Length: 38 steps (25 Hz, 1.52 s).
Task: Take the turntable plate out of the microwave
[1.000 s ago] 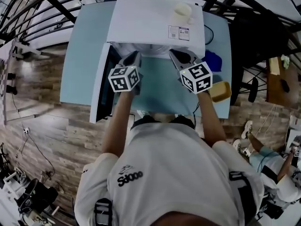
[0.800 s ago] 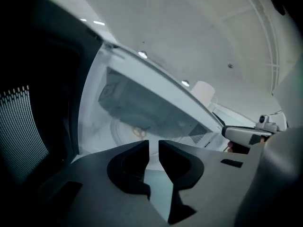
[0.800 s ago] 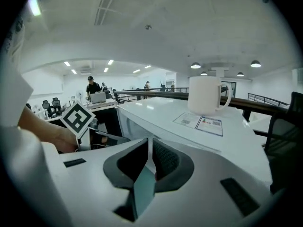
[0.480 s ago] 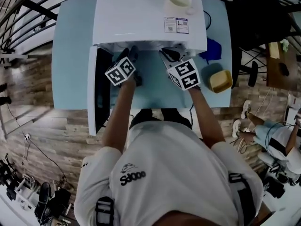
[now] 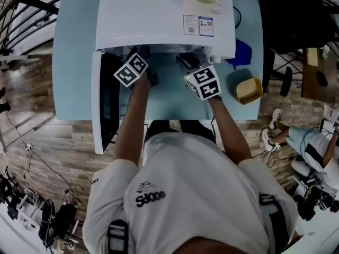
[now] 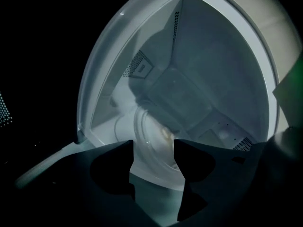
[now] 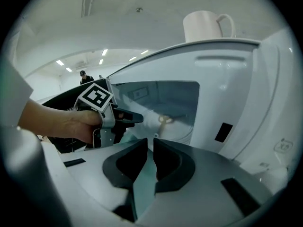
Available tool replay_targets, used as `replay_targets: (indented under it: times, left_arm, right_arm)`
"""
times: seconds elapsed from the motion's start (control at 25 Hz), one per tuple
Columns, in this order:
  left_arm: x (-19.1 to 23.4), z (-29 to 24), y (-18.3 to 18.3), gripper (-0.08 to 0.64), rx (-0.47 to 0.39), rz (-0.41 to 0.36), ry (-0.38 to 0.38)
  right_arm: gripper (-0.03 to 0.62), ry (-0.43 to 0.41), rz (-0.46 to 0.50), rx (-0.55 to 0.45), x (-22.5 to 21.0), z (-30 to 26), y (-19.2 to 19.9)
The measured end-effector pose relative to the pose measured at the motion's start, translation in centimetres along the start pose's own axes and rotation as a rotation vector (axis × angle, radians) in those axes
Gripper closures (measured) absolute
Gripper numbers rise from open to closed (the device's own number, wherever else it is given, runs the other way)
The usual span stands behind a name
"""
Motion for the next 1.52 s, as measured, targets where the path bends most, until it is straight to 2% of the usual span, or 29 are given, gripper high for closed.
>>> replay_targets:
  times: [0.12, 0.24, 0.36, 0.44, 0.64, 0.84, 1.04, 1.2, 1.52]
  left_arm:
    - [-0.3, -0.4, 0.0, 0.299, 0.002, 0.1, 0.015]
    - [-0.3, -0.5, 0.0, 0.301, -0.02, 0.271, 0.03]
    - [0.0, -0.7, 0.0, 0.301, -0.021, 0.439, 0.093]
    - [0.2, -0.9, 0.2, 0.309, 0.006, 0.479, 0.136]
    - [0.0, -1.0, 0.8, 0.34, 0.026, 0.488, 0.204]
    - [0.3, -0.5, 0.7, 0.403, 0.021, 0.458, 0.227]
    - [-0.1, 0.0, 0.0, 0.41, 0.015, 0.418, 0.244]
    - [-0.5, 0.3, -0.4, 0.41, 0.019, 0.408, 0.265]
    - [-0.9, 0.8, -0.5, 0.414, 0.008, 0.416, 0.284]
  right_arm:
    - [0.571, -0.018, -0.041, -0.004, -0.3, -0.3, 0.1]
    - [0.569, -0.054, -0.106, -0.012, -0.4, -0.6, 0.5]
    - [0.557, -0.07, -0.145, -0.009, -0.4, -1.3, 1.1]
    - [0.515, -0.082, -0.164, -0.001, -0.3, -2.0, 1.5]
    - [0.434, -0.169, -0.333, -0.039, -0.4, -4.3, 1.9]
    - [0.414, -0.26, -0.525, -0.091, -0.3, -6.6, 1.8]
    - [0.379, -0.258, -0.661, -0.093, -0.4, -8.7, 2.0]
    - [0.379, -0.312, -0.826, -0.197, -0.8, -9.5, 1.9]
    - [0.38, -0.367, -1.145, -0.41, -1.6, -11.1, 1.2]
Point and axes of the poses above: the fingertips, and each gripper's own axes: z backward along the fingers, x to its left, y out of its underside, the point moved 10 cm from there along z, backward along the fingers, and after that the axes turned 7 degrees about x, right-handed, at the moved point
